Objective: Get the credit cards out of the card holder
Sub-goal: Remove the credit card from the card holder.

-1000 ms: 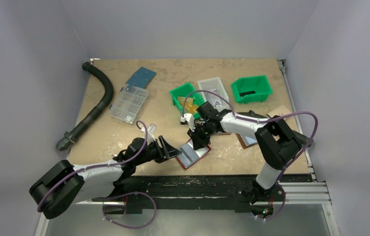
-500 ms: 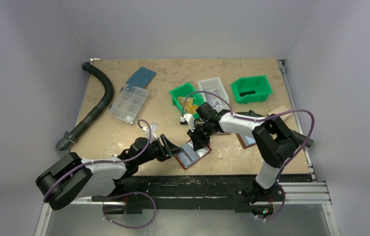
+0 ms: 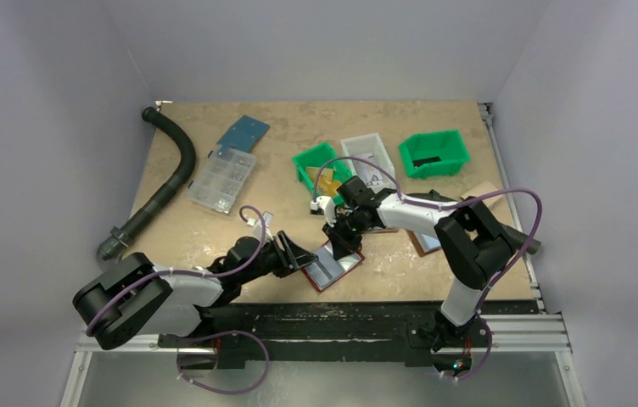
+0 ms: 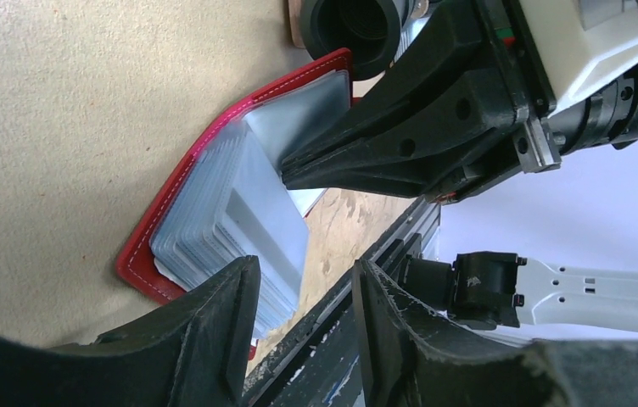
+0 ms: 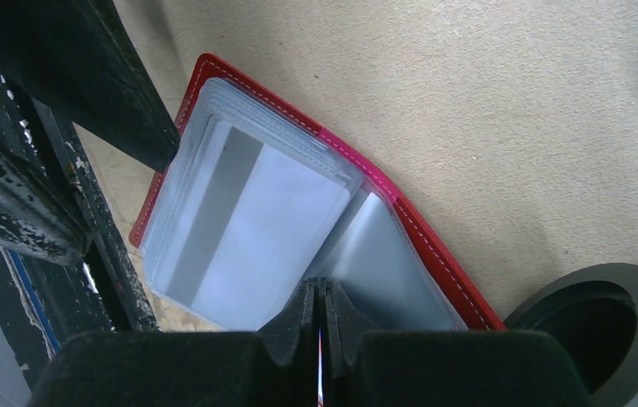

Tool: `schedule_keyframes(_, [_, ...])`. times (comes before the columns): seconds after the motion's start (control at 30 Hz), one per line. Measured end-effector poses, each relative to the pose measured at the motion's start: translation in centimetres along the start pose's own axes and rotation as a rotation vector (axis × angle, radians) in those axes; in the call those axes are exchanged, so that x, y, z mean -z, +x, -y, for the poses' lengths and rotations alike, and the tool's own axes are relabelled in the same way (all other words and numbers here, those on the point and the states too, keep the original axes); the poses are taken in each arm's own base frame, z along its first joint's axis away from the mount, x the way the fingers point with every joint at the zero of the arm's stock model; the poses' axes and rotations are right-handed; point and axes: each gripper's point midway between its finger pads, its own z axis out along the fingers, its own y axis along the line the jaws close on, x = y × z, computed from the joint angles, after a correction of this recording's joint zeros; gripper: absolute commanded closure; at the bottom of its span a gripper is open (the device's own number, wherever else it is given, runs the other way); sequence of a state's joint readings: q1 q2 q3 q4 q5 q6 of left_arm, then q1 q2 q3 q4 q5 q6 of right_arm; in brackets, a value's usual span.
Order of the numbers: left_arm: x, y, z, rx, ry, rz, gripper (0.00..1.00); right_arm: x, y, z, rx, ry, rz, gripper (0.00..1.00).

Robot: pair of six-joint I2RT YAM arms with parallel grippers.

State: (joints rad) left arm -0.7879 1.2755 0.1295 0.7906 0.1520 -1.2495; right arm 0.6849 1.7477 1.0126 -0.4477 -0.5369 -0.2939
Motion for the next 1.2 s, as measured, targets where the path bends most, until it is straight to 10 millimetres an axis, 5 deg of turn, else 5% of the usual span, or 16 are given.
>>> schedule_keyframes(1.1, [-0.9, -0.1, -1.1, 0.082, -0.037, 0.018, 0.53, -0.3, 0.1, 0.1, -0.009, -0.003, -0.01, 0.96])
schedule_keyframes(1.2, [-0.9, -0.1, -1.2, 0.083, -0.037, 0.018, 0.6, -0.3, 0.1, 0.1, -0.009, -0.003, -0.01, 0.95])
